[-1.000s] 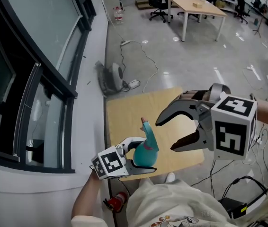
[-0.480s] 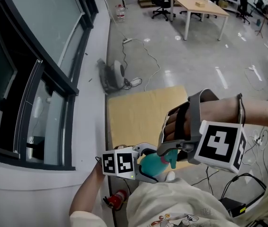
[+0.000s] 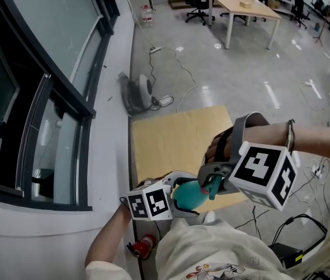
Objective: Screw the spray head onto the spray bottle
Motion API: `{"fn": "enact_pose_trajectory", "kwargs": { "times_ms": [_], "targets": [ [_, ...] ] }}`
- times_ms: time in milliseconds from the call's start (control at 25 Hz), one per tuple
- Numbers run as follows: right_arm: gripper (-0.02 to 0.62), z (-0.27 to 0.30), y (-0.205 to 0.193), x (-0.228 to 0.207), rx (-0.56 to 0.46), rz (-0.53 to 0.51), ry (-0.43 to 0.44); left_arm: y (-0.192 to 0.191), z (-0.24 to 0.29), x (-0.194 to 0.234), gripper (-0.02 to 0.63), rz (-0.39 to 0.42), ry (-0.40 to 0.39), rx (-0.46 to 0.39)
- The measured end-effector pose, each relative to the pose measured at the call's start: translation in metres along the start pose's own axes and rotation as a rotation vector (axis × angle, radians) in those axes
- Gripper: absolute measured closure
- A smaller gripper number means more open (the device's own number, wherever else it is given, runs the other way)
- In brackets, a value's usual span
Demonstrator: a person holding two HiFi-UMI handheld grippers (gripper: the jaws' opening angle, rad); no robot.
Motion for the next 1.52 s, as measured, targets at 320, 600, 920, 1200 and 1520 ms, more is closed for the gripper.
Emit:
{"fn": "enact_pose_trajectory", "kwargs": {
  "times_ms": [320, 600, 920, 1200, 1520],
  "targets": [
    [0.472, 0.011, -0.04, -0.014, -0.003, 0.373, -0.043, -0.012, 0.004, 0.042, 0.175, -0.095, 0.393, 0.07],
    [0.472, 0.006, -0.047, -0.036, -0.154, 0.779, -0.056, -0.019, -0.014, 0.069, 0.175, -0.087, 0.82, 0.174],
    [0.472, 0.003, -0.052, -0.056, -0.317, 1.229, -0.09, -0.028, -0.044, 0.08, 0.175, -0.088, 1.209, 0.281],
    [0.472, 0.002, -0.055, -0.062, -0.527, 1.663, -0.096, -0.032, -0.066, 0.083, 0.175, 0.034, 1.409, 0.393],
    [0.337, -0.006, -0.046, -0.064, -0.534, 1.571, -0.104, -0.036, -0.058, 0.085, 0.175, -0.056, 1.272, 0.298]
  ]
}}
Point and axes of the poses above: the fingertips, and each gripper's own axes: z forward along the fingers, x to its left, y out of its top, the point moved 2 cm from there along -z, backward along the fingers, and after that the axes turned 2 degrees about y, right-handed, at the moved point
